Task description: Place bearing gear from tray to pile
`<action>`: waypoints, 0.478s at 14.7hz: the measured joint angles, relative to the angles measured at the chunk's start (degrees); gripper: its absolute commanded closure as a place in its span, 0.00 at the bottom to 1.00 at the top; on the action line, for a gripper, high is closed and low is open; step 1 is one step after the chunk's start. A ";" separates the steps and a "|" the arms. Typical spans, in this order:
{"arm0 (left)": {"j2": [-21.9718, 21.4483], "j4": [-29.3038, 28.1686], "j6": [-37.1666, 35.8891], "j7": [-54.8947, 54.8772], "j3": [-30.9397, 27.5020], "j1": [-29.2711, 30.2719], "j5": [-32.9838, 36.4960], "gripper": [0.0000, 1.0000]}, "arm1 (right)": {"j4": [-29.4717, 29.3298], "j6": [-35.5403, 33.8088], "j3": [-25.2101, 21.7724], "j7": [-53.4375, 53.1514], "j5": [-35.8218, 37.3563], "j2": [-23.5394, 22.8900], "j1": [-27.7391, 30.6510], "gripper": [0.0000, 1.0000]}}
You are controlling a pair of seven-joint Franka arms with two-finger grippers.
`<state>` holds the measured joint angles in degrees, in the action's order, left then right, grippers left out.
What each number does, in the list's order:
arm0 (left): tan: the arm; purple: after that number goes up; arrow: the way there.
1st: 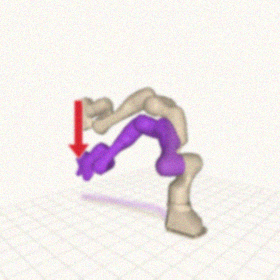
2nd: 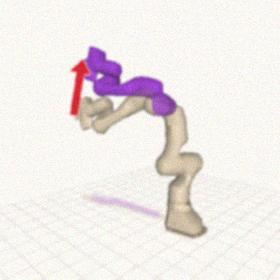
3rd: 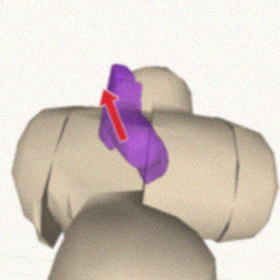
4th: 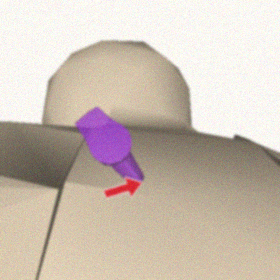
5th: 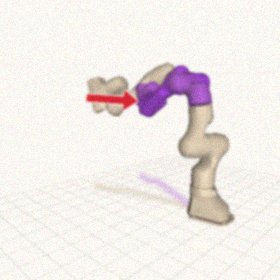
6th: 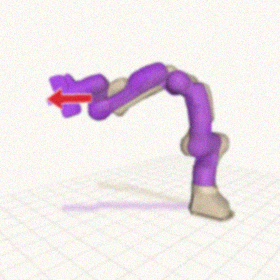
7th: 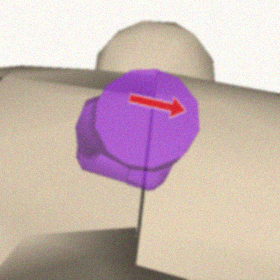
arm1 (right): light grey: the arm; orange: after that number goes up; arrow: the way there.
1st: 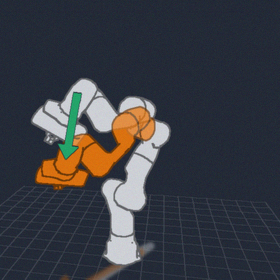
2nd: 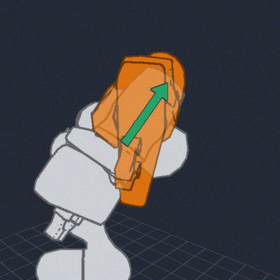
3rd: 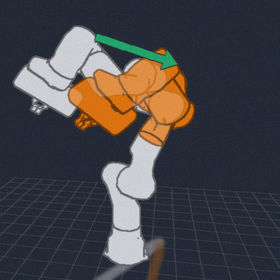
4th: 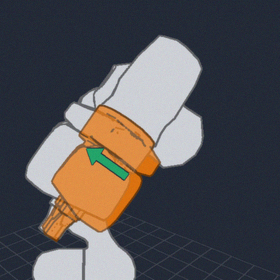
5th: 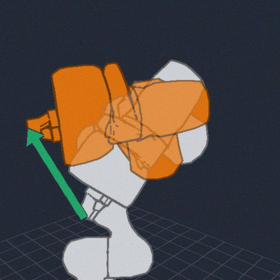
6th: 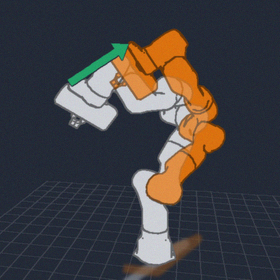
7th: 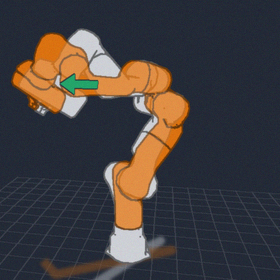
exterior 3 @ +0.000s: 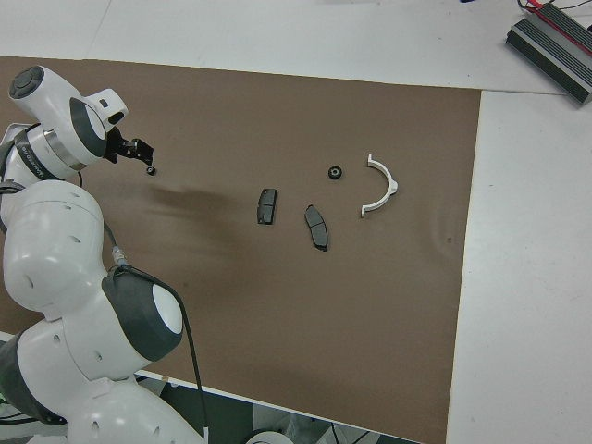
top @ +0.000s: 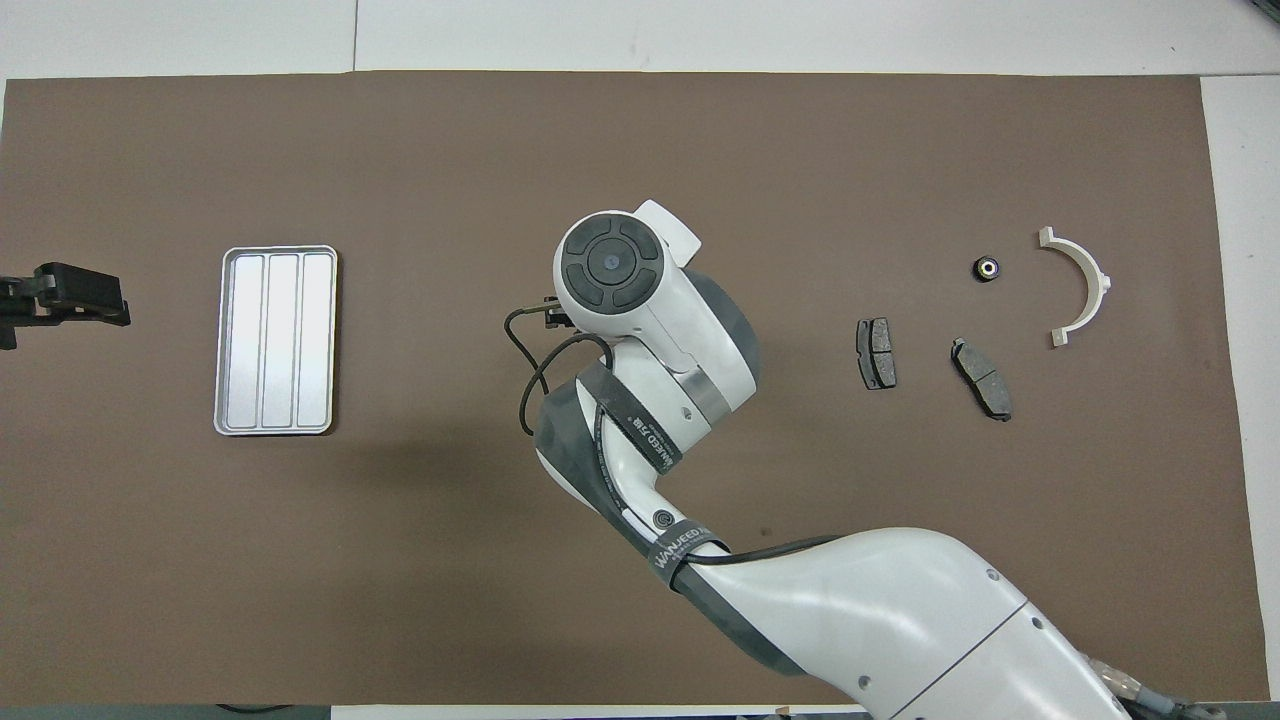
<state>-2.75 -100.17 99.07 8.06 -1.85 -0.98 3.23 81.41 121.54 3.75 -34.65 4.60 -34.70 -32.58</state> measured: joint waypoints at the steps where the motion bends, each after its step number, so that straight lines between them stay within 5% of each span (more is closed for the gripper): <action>1: 0.47 -0.48 0.61 0.00 0.11 0.00 -0.03 0.00 | -0.01 1.09 -0.01 0.00 0.02 -0.75 0.00 0.04; 7: 1.16 -0.76 0.64 -0.06 1.03 0.00 -0.56 0.00 | -0.04 3.64 -0.15 0.00 1.25 -4.33 -0.01 0.07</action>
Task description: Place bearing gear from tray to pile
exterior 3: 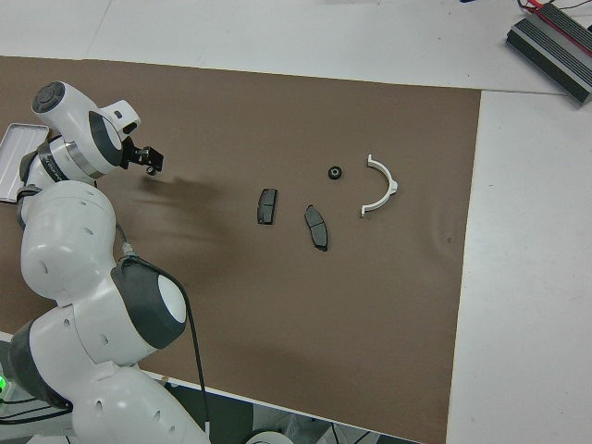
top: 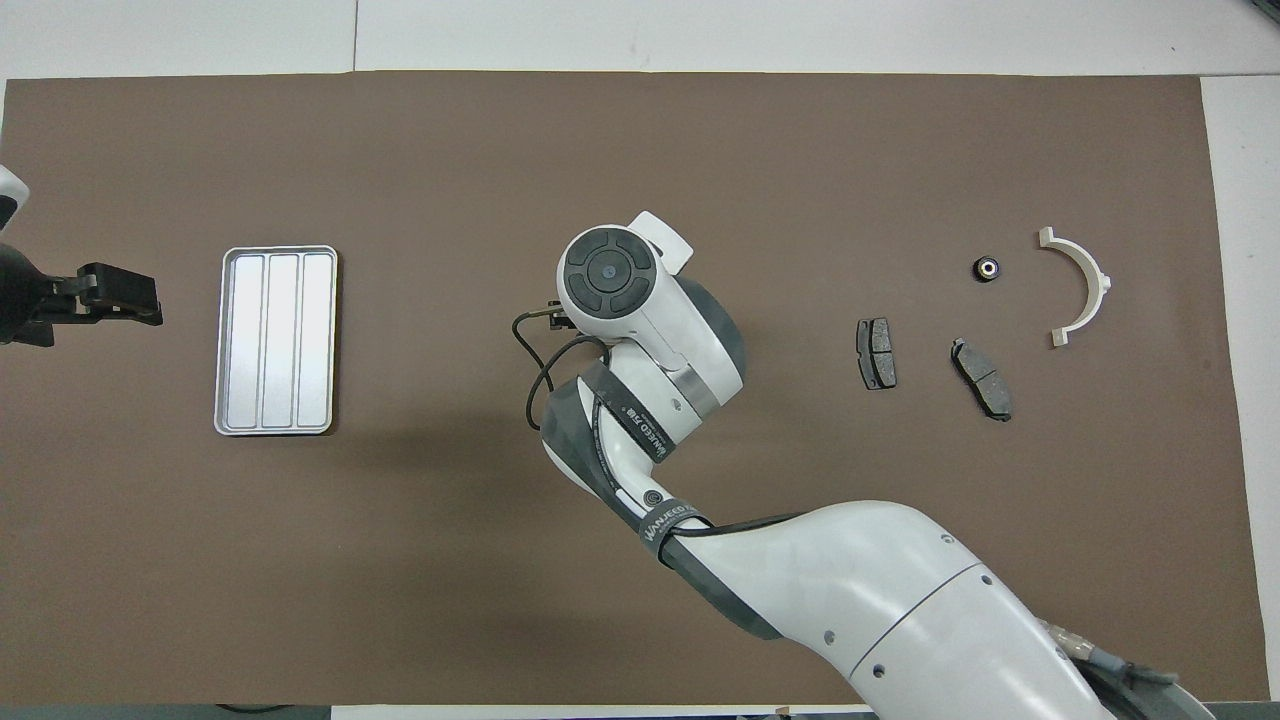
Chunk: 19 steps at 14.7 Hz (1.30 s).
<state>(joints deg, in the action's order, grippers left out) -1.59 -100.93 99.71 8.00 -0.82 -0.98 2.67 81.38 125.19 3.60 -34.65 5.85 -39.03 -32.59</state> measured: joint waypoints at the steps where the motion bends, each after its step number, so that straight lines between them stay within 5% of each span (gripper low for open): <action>1: 0.00 0.00 -0.01 -0.12 0.05 0.00 -0.02 0.00 | 0.00 0.26 0.00 0.00 0.15 -0.47 0.00 0.08; 6: 0.00 0.00 -0.12 -2.19 0.09 0.00 -2.34 0.00 | -0.01 2.10 0.01 0.00 0.18 -1.91 -0.09 0.26; 8: 0.00 0.00 -0.35 -2.62 0.10 0.00 -2.71 0.00 | -0.02 2.11 0.02 0.00 0.19 -2.15 -0.13 0.53; 10: 0.00 0.00 -0.36 -2.77 0.14 0.00 -2.76 0.00 | -0.44 2.11 0.01 0.00 0.25 -2.10 -0.14 0.93; 11: -0.01 0.00 -0.37 -2.80 0.18 0.00 -2.77 0.00 | -0.58 2.07 0.01 0.00 0.25 -2.06 -0.14 1.00; 16: -0.30 1.08 -2.46 -2.89 0.64 -0.01 -2.78 0.00 | -2.30 -2.40 -0.92 0.00 0.41 -1.38 0.10 1.00; 19: -0.71 1.84 -4.83 -2.89 1.05 -0.01 -2.78 0.00 | -4.77 -8.97 -1.50 1.83 0.43 3.87 2.96 1.00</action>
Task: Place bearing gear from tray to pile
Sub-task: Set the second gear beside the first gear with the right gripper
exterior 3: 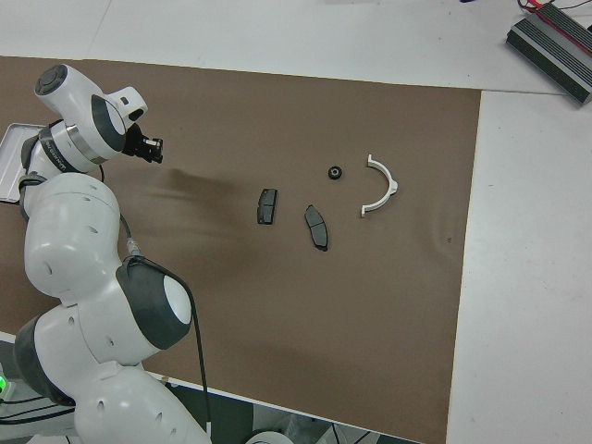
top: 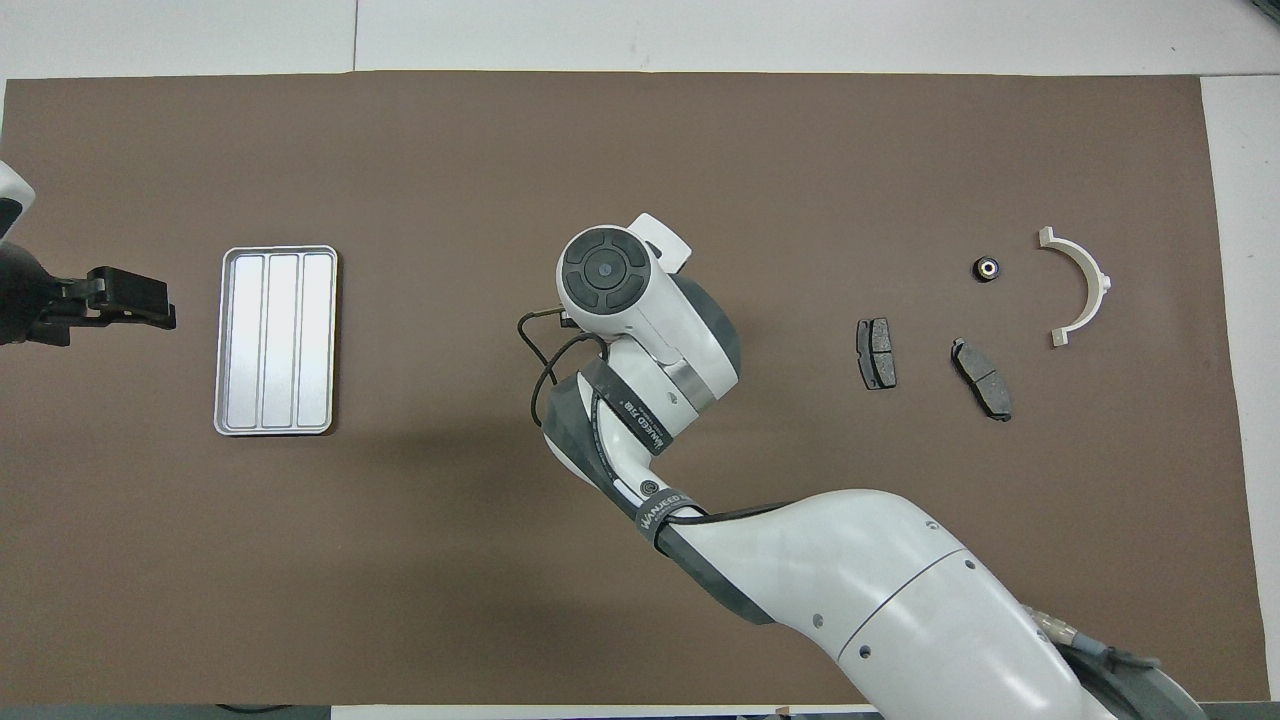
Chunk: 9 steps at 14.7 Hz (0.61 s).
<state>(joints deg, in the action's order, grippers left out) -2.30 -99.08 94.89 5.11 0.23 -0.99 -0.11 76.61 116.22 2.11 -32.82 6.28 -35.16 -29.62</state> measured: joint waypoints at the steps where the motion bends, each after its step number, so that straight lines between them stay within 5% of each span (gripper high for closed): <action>1: -0.06 0.38 -0.37 0.00 -0.01 0.00 0.00 0.00 | -0.27 -2.30 0.02 2.69 -0.01 2.59 2.14 1.00; 5: -0.07 3.10 -1.59 0.00 -0.01 0.01 0.00 0.00 | -0.13 -8.96 0.23 21.74 -2.54 9.99 14.38 1.00; 9: 0.05 5.37 -3.24 0.00 -0.01 0.01 0.00 0.00 | 1.36 -10.08 0.32 39.16 -3.54 10.23 25.14 1.00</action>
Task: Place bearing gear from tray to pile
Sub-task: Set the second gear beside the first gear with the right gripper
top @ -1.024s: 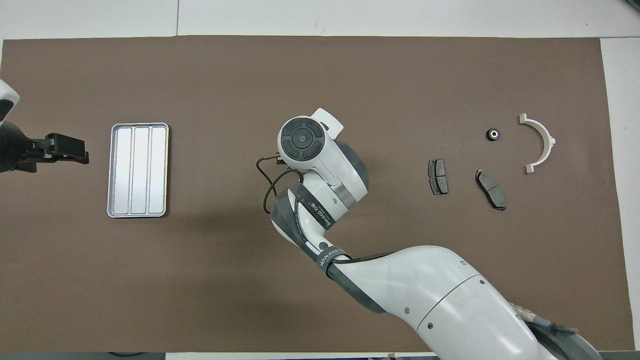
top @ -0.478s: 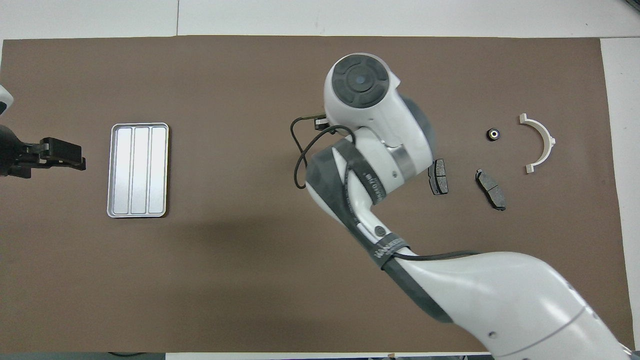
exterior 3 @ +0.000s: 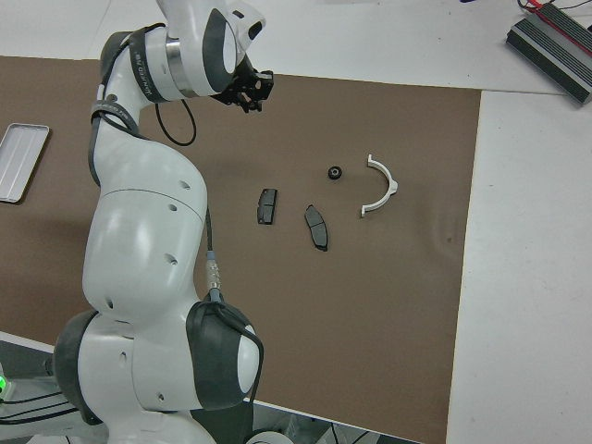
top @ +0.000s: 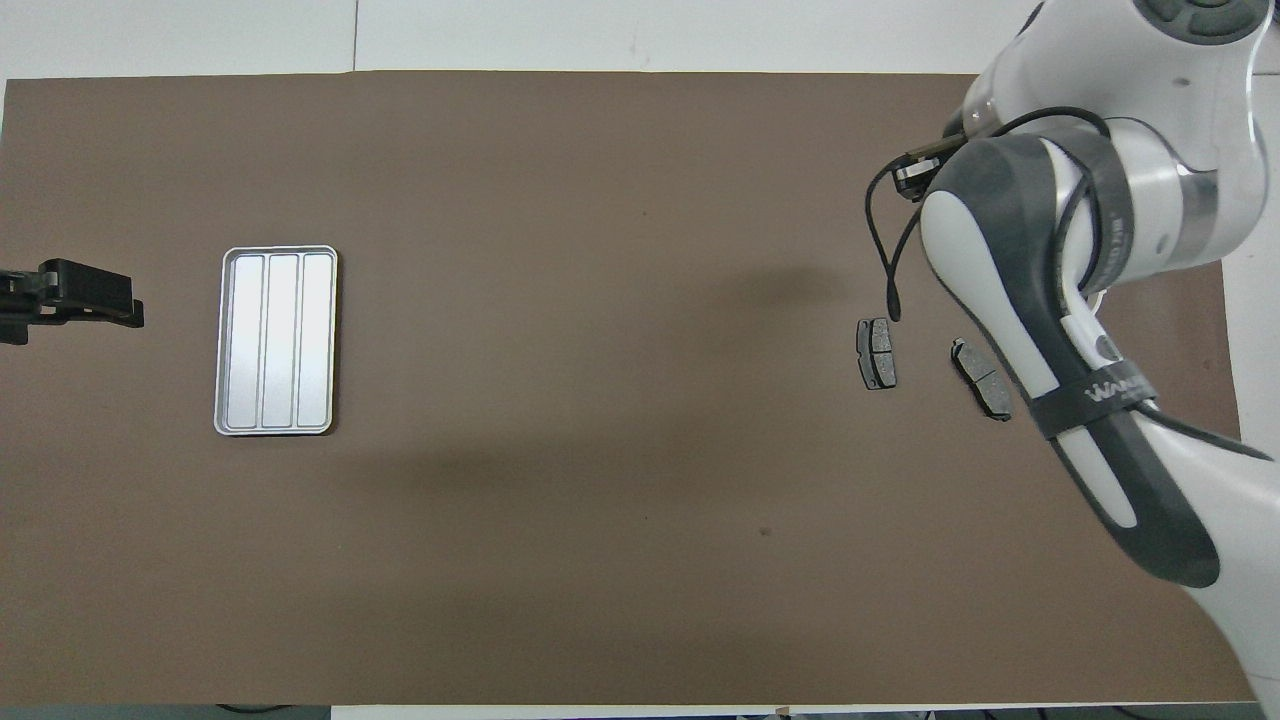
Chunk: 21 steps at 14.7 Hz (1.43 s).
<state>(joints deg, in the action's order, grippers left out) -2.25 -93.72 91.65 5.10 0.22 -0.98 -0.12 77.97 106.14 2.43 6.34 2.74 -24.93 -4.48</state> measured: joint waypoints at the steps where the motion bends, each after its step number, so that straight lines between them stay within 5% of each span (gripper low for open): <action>1: 0.01 0.01 -0.09 0.00 0.00 0.00 0.00 0.00 | 1.07 0.03 0.03 2.50 -0.24 0.04 1.75 1.00; 10: 0.20 -0.04 -0.31 0.00 -0.01 0.00 0.00 0.00 | 21.95 19.08 0.70 8.09 -0.80 1.91 5.84 1.00; 21: 0.20 -0.04 -0.41 0.00 0.23 -0.02 -0.01 0.00 | 29.34 27.66 0.67 3.82 -0.84 1.88 3.33 1.00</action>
<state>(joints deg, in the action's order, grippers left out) -2.06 -93.76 91.24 5.11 0.45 -1.00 -0.12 107.30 133.80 3.10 10.16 1.90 -23.06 -1.15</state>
